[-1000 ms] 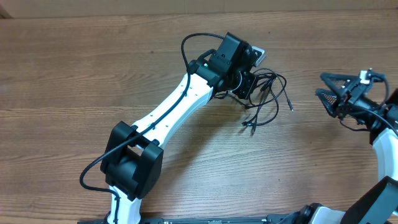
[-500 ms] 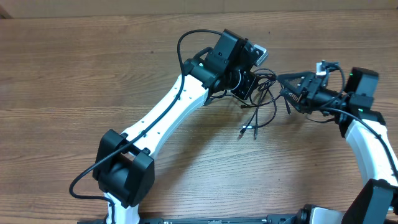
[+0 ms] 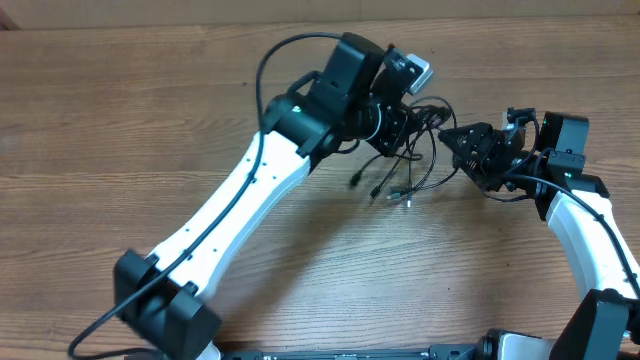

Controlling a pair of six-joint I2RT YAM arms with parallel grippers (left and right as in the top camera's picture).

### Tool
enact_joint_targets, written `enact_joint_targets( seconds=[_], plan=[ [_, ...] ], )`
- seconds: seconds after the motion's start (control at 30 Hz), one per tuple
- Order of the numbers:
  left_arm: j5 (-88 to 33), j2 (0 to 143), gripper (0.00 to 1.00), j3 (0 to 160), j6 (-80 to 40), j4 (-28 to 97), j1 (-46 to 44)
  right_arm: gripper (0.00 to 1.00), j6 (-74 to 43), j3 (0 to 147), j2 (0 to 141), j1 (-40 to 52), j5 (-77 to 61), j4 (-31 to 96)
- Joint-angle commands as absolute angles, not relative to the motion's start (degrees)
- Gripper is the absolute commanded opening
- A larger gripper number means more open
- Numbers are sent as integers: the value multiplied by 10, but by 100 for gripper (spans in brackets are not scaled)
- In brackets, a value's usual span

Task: Untangle cables

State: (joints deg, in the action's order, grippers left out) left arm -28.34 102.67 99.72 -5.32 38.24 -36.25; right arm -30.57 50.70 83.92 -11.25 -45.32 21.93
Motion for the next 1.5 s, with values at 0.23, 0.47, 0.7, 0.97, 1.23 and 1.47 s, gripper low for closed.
enact_joint_targets(
  seconds=[0.23, 0.47, 0.7, 0.97, 1.23, 1.47],
  plan=[
    [-303, 955, 4, 1000, -36, 419, -356, 77, -297, 515, 840, -112, -405, 212],
    [-395, 954, 4, 1000, -36, 451, -356, 82, -297, 515, 840, -112, -377, 211],
    [-431, 954, 4, 1000, -31, 465, -356, 82, -297, 515, 840, -113, -356, 211],
    [-429, 954, 4, 1000, -13, 466, -356, 77, -297, 515, 840, -113, -361, 211],
    [-431, 954, 4, 1000, -16, 468, -348, 83, -217, 515, 840, -155, -400, 208],
    [-448, 954, 4, 1000, -72, 460, -327, 95, 29, 515, 840, -211, -705, 195]
  ],
)
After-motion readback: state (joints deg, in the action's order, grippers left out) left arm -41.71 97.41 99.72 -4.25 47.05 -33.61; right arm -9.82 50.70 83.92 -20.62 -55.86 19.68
